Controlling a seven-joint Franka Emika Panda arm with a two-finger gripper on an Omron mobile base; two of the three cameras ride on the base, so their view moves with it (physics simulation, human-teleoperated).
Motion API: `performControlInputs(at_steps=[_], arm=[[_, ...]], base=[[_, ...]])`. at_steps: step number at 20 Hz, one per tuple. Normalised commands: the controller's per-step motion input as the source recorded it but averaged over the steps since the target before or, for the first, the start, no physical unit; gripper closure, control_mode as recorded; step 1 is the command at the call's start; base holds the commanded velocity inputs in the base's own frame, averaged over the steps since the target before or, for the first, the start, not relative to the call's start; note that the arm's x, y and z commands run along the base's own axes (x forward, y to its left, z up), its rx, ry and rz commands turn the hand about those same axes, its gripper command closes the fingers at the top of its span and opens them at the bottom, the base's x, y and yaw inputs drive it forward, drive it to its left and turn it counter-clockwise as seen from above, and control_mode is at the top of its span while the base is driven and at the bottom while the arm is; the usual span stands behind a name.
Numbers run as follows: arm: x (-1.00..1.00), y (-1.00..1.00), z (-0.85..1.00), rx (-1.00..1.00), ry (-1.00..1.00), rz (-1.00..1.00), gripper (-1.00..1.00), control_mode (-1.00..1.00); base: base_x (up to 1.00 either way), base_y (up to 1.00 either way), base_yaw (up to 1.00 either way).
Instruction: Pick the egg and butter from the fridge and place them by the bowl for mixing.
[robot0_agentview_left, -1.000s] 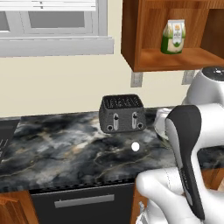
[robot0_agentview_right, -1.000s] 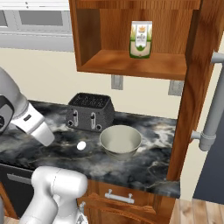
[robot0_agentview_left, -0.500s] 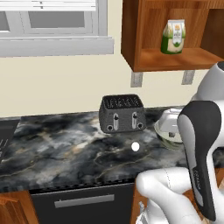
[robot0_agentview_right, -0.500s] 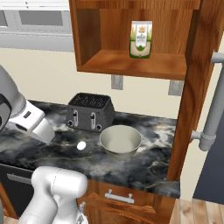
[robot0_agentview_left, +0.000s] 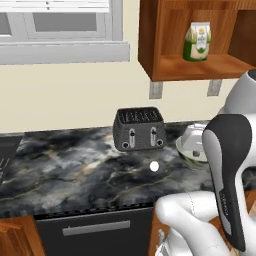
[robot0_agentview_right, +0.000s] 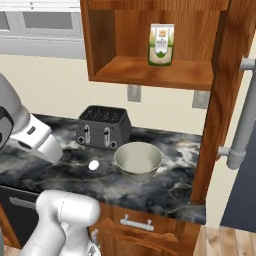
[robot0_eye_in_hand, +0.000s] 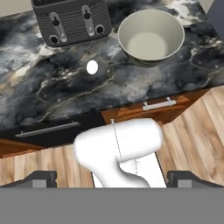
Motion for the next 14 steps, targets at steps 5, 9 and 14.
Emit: performControlInputs(at_steps=[5,9,14], arm=[[0.0,0.0,0.0,0.0,0.0,0.0,-1.0,1.0],[0.0,0.0,0.0,0.0,0.0,0.0,-1.0,1.0],[0.0,0.0,0.0,0.0,0.0,0.0,-1.0,1.0]], base=[[-0.53,0.02,0.29],[-0.32,0.07,0.76],[-0.1,0.02,0.99]])
